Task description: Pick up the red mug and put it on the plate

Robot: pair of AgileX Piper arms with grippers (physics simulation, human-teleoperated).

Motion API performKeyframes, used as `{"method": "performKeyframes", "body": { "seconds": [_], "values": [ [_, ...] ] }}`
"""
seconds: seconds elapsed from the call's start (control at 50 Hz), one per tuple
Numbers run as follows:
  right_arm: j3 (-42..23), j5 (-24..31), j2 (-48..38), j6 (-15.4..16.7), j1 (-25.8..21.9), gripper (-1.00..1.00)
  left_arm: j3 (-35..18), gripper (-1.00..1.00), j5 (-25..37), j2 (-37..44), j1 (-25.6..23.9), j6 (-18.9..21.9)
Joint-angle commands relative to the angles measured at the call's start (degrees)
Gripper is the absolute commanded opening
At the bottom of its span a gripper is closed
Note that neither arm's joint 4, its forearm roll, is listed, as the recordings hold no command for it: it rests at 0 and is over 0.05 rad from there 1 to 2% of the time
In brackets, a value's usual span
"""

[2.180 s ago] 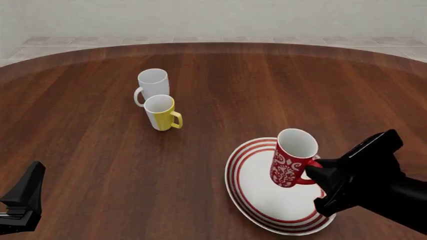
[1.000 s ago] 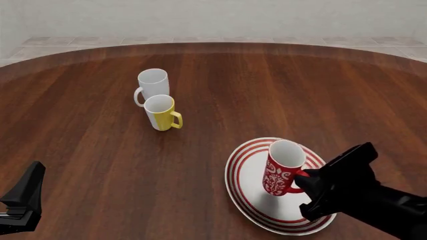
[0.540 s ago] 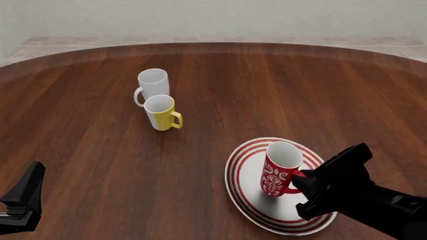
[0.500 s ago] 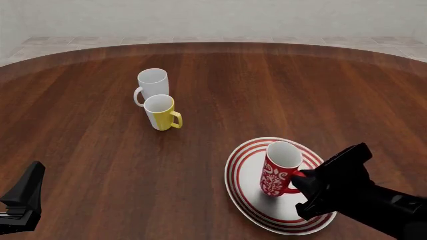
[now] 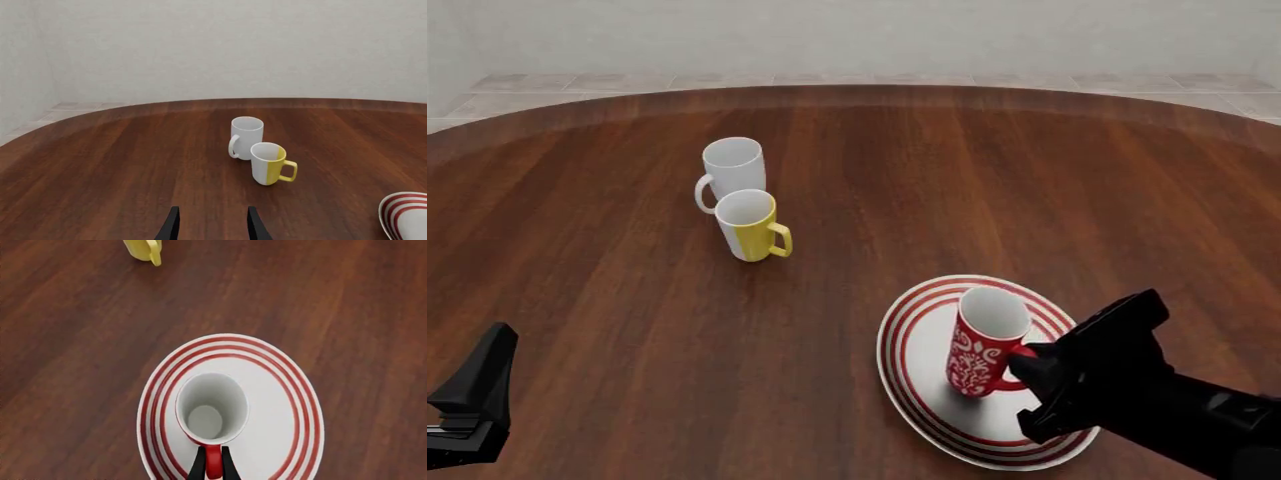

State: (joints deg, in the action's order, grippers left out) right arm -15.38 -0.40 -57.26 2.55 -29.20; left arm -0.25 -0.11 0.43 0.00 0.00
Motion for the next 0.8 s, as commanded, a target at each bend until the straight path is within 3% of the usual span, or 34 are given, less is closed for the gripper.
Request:
{"method": "performKeyframes", "body": {
  "seconds": [0.02, 0.8],
  "values": [
    [-0.1, -0.47, -0.4, -0.56, -0.41, -1.0, 0.0, 1.0, 0.0, 0.0, 0.0, 0.0],
    [0.17, -3.29, -3.94, -1.5, -1.07, -1.0, 0.0, 1.0, 0.0, 0.0, 0.0, 0.0]
  ]
}}
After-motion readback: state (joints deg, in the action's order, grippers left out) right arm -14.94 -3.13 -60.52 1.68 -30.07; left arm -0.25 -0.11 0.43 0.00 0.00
